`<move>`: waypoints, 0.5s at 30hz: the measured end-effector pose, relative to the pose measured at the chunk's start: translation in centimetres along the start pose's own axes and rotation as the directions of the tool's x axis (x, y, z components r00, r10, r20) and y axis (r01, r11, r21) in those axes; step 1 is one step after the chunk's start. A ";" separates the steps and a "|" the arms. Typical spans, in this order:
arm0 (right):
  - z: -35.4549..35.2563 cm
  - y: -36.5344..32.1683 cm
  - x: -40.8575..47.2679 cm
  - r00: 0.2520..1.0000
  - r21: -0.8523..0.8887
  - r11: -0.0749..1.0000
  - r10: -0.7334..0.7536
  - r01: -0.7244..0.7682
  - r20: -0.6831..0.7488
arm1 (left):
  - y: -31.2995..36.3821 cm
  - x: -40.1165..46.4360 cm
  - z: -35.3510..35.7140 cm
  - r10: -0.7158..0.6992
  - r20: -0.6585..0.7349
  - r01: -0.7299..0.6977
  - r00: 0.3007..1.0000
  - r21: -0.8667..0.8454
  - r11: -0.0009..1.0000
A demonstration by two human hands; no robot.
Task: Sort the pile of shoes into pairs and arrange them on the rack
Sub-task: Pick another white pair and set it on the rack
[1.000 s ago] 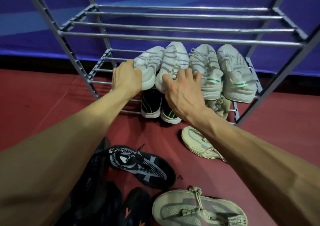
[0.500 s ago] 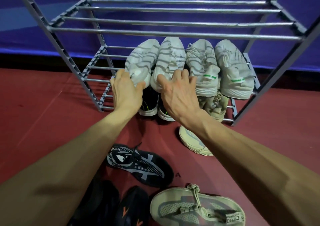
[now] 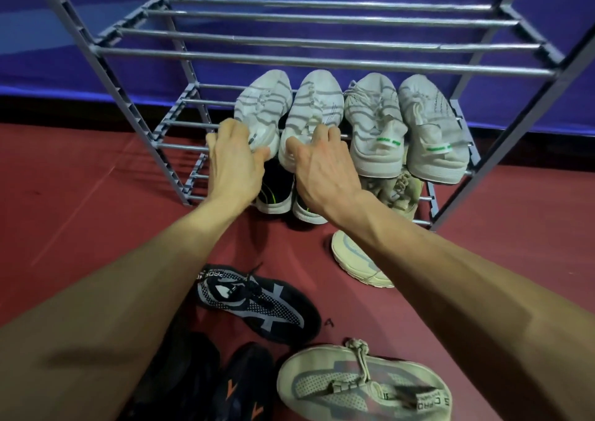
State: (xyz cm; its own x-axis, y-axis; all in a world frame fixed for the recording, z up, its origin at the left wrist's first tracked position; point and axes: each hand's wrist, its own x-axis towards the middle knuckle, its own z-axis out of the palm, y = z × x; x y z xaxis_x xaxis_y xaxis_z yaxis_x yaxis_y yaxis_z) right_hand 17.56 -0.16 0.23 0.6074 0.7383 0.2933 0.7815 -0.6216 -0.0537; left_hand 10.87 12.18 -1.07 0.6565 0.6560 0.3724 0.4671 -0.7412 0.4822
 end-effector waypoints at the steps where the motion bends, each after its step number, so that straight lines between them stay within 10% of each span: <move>1: 0.0 0.2 -0.1 1.000 0.033 0.999 -0.002 0.002 0.002 | -0.2 0.5 -0.1 0.013 0.023 -0.013 1.000 0.002 1.000; 8: -0.2 -0.7 -5.5 0.997 0.356 0.934 0.046 -0.021 -0.061 | -2.1 -0.8 0.0 0.093 0.112 -0.083 0.989 -0.091 0.992; 15: 2.9 -0.5 -12.1 0.941 0.321 0.938 0.012 -0.127 0.337 | -3.6 -9.7 -0.7 -0.119 0.240 0.162 0.963 -0.165 0.973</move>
State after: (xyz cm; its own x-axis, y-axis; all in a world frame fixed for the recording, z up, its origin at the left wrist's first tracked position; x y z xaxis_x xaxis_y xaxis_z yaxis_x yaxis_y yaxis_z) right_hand 10.24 -8.05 -6.04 0.6292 0.7759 -0.0464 0.7020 -0.5929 -0.3945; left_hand 2.39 8.56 -5.93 0.7188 0.6863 0.1111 0.4626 -0.5914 0.6605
